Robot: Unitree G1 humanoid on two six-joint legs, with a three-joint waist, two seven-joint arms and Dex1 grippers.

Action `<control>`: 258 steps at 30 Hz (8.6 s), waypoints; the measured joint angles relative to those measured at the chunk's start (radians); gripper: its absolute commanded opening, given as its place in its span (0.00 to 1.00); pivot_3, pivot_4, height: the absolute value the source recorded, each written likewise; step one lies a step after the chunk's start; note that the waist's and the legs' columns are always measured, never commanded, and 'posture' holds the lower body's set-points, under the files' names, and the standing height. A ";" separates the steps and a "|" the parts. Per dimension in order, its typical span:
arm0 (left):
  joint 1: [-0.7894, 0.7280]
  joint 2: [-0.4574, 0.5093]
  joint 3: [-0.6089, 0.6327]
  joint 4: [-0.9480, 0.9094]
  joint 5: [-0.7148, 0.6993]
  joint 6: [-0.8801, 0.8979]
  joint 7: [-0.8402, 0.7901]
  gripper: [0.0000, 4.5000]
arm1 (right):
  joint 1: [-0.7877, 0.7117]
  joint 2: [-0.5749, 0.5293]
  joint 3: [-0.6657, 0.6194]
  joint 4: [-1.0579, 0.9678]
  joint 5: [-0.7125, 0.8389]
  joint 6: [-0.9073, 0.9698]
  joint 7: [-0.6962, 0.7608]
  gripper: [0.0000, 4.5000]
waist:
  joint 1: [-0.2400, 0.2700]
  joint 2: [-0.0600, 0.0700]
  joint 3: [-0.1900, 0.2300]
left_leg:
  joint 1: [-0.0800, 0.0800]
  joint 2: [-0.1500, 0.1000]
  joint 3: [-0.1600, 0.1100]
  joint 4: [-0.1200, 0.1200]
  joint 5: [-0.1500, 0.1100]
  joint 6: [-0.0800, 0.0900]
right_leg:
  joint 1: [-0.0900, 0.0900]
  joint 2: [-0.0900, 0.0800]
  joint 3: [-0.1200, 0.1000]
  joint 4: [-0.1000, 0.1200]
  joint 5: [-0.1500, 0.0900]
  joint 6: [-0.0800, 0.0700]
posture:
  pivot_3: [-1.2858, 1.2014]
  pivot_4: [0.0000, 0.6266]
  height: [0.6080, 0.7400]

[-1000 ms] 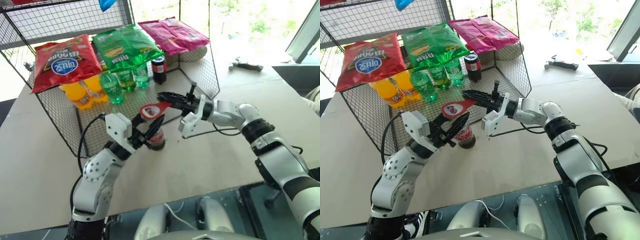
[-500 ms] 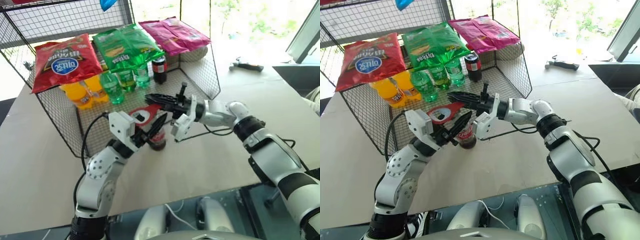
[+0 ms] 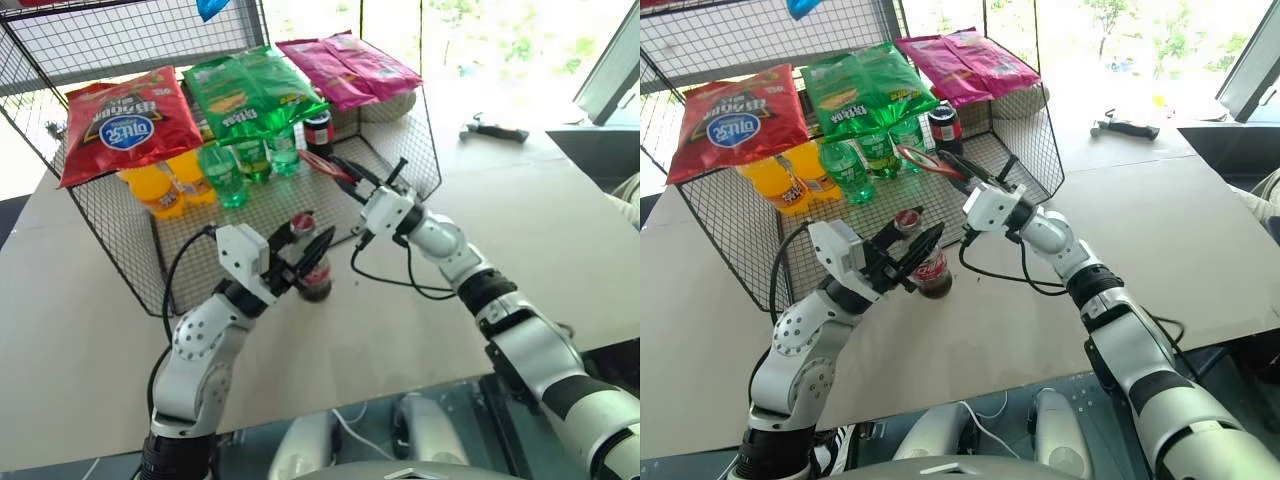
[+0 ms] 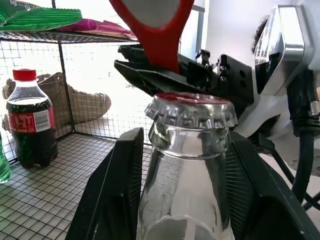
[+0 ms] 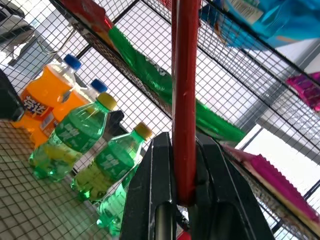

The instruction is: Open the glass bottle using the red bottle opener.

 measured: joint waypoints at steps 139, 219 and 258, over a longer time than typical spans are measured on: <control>0.054 0.022 0.034 -0.003 0.003 -0.039 0.001 0.33 | 0.050 0.010 0.104 -0.018 -0.444 -0.043 -0.235 0.00 | -0.014 0.004 -0.013 | 0.011 0.001 0.009 -0.003 -0.001 0.002 | 0.004 0.003 0.005 0.003 0.000 0.000 | 0.52 0.24 0.96; 0.045 0.009 0.009 0.009 0.002 -0.023 -0.001 0.99 | 0.049 -0.044 0.033 -0.044 -0.162 0.045 -0.079 0.00 | -0.003 -0.002 0.002 | 0.000 0.001 0.005 -0.008 0.000 0.000 | -0.005 0.001 0.002 -0.002 0.000 0.000 | 0.52 0.24 0.96; 0.043 0.005 0.018 0.077 0.001 -0.168 -0.068 0.51 | 0.191 -0.015 0.052 -0.275 -0.125 0.073 0.116 0.00 | -0.002 -0.002 0.002 | 0.001 0.001 0.006 -0.007 0.000 -0.001 | -0.005 0.001 0.001 0.000 0.000 0.000 | 0.52 0.24 0.96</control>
